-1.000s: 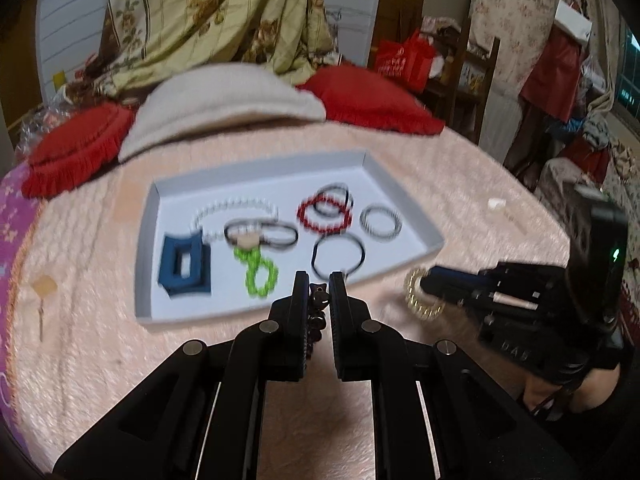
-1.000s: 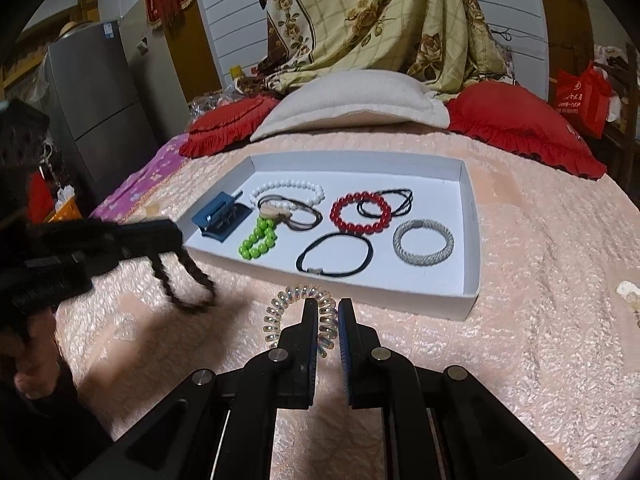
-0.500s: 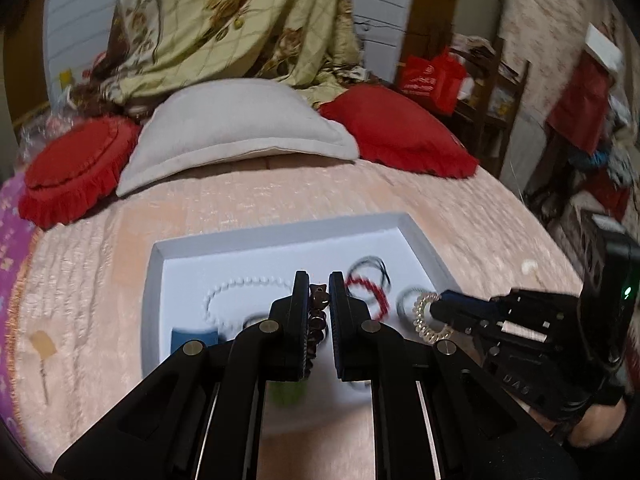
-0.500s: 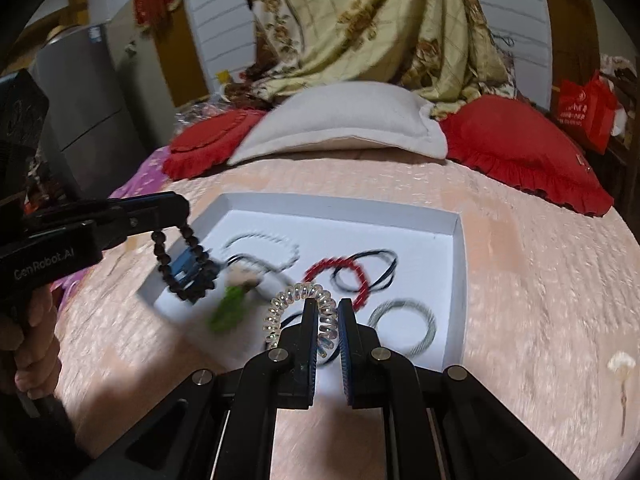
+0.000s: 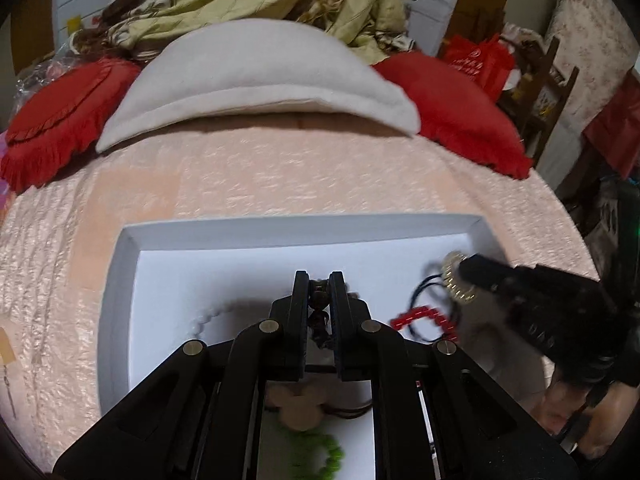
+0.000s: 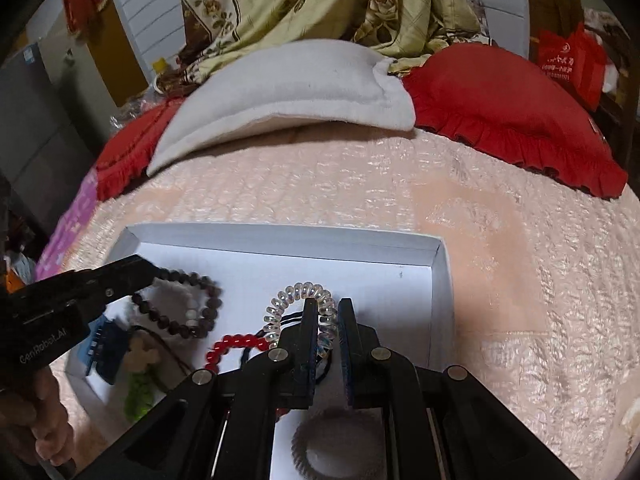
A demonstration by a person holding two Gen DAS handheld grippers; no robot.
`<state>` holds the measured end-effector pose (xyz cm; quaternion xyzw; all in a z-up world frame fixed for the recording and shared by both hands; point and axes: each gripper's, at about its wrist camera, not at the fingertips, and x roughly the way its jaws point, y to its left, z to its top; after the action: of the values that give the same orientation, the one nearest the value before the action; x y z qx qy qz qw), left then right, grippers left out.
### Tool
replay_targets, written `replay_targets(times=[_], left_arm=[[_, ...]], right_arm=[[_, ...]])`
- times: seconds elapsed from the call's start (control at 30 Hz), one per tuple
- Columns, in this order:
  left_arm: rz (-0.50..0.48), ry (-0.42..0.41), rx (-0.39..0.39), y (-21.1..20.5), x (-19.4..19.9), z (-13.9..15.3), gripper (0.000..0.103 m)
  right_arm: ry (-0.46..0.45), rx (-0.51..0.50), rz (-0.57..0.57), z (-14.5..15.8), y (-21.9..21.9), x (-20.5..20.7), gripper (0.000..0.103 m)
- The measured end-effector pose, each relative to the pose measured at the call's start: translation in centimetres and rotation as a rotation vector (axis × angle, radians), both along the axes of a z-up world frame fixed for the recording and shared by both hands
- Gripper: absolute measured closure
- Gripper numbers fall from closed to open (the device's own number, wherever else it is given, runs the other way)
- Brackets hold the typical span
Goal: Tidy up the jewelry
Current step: 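Carry the brown bracelet over the tray with the left tool while the right tool carries the coil, then release the brown bracelet in the tray with the left tool while the right tool drops the coil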
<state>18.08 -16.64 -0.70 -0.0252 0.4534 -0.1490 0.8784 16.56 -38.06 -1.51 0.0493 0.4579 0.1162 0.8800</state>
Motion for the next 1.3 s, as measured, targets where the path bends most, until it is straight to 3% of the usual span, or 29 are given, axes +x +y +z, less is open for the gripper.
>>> replay_targets(times=[0.53, 0.57, 0.63, 0.7, 0.87, 0.93, 1.0, 1.03, 1.07, 1.3], left_arm=[[0.016, 0.014, 0.060, 0.0, -0.1, -1.5, 0.092], [0.019, 0.015, 0.058, 0.1, -0.1, -1.5, 0.091], [0.034, 0.017, 0.054, 0.4, 0.0, -1.5, 0.071], [0.057, 0.011, 0.054, 0.8, 0.0, -1.4, 0.058], [0.095, 0.011, 0.037, 1.7, 0.1, -1.1, 0.053], [0.107, 0.002, 0.037, 1.9, 0.0, -0.9, 0.046], [0.119, -0.005, 0.038, 2.1, -0.1, -0.7, 0.045], [0.122, -0.007, 0.037, 2.2, -0.1, -0.6, 0.045], [0.124, -0.009, 0.038, 2.2, -0.2, -0.6, 0.045], [0.137, -0.064, 0.074, 2.6, -2.0, 0.7, 0.041]], right_arm=[[0.087, -0.005, -0.066, -2.2, -1.4, 1.0, 0.094], [0.091, -0.003, -0.067, -2.2, -1.5, 1.0, 0.094], [0.078, 0.004, -0.076, -2.0, -1.7, 0.9, 0.094], [0.069, 0.008, -0.084, -1.9, -1.9, 0.8, 0.094], [0.067, 0.022, -0.099, -1.8, -2.4, 0.6, 0.093], [0.065, 0.032, -0.101, -1.6, -2.6, 0.5, 0.091], [0.059, 0.032, -0.104, -1.5, -2.6, 0.3, 0.081], [0.054, 0.030, -0.108, -1.4, -2.7, 0.3, 0.070], [0.043, 0.030, -0.111, -1.2, -2.8, 0.1, 0.065], [-0.039, 0.053, -0.154, 0.9, -3.6, -1.6, 0.065]])
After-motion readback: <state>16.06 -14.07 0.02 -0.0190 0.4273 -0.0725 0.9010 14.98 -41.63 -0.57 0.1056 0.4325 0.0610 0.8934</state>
